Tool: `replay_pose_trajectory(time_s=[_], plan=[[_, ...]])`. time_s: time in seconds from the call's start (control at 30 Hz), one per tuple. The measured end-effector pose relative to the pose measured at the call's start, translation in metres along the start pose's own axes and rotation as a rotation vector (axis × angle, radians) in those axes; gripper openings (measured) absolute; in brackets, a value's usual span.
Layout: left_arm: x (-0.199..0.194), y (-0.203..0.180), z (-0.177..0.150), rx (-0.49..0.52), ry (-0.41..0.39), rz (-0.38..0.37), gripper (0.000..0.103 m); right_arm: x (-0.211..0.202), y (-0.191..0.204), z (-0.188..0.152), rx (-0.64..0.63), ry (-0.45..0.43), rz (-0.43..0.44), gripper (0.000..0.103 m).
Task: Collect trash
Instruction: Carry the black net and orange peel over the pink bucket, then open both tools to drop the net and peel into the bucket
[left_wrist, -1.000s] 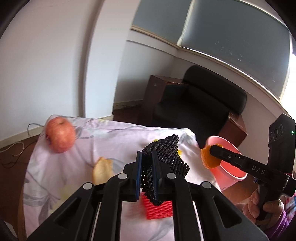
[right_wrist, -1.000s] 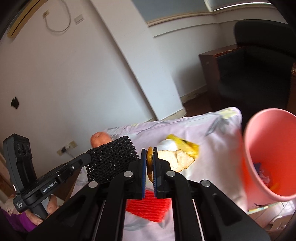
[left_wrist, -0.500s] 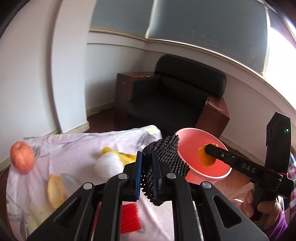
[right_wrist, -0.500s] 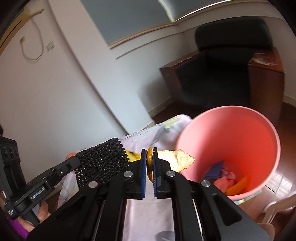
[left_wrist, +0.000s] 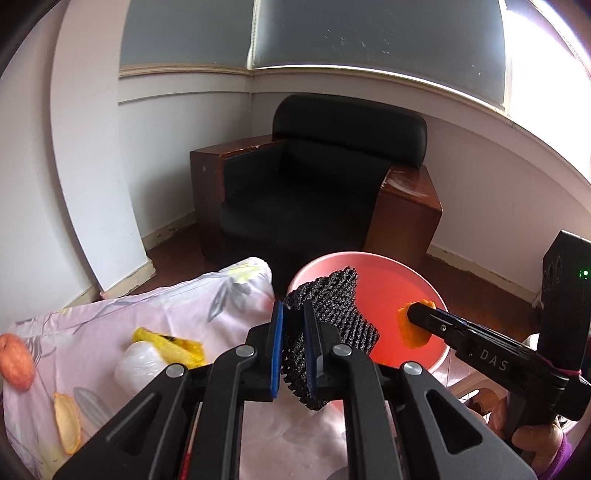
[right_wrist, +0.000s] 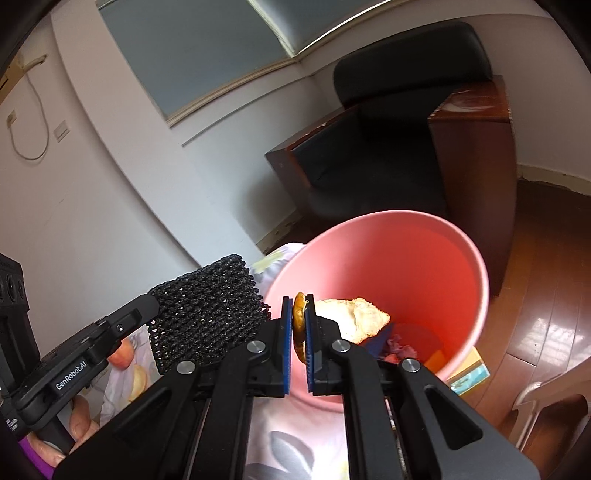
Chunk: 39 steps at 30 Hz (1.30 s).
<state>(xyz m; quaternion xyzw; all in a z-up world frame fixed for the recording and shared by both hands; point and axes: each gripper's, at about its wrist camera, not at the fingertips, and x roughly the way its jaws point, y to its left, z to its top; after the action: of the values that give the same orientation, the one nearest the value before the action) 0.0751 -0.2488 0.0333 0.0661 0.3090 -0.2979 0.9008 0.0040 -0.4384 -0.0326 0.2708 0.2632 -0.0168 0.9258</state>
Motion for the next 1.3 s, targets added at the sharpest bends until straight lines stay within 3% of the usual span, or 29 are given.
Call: replay_pose_trajectory(time_s=[0.5, 1.0, 1.13, 1.23, 1.3], plan=[[0.05, -0.031, 0.001, 0.068, 0.062, 0.006, 0.01, 0.008, -0.029, -0.002, 0.04, -0.005, -0.058, 0.006], [0.065, -0.043, -0.005, 0.088, 0.087, -0.013, 0.011, 0.009, -0.029, -0.005, 0.024, -0.007, -0.074, 0.007], [0.062, -0.043, -0.005, 0.093, 0.084, -0.011, 0.016, 0.01, -0.029, -0.006, 0.028, 0.001, -0.07, 0.007], [0.061, -0.043, -0.007, 0.093, 0.085, -0.007, 0.034, 0.011, -0.028, -0.004, 0.031, 0.009, -0.075, 0.007], [0.059, -0.043, -0.007, 0.094, 0.074, -0.003, 0.039, 0.011, -0.028, -0.004, 0.034, 0.012, -0.073, 0.007]])
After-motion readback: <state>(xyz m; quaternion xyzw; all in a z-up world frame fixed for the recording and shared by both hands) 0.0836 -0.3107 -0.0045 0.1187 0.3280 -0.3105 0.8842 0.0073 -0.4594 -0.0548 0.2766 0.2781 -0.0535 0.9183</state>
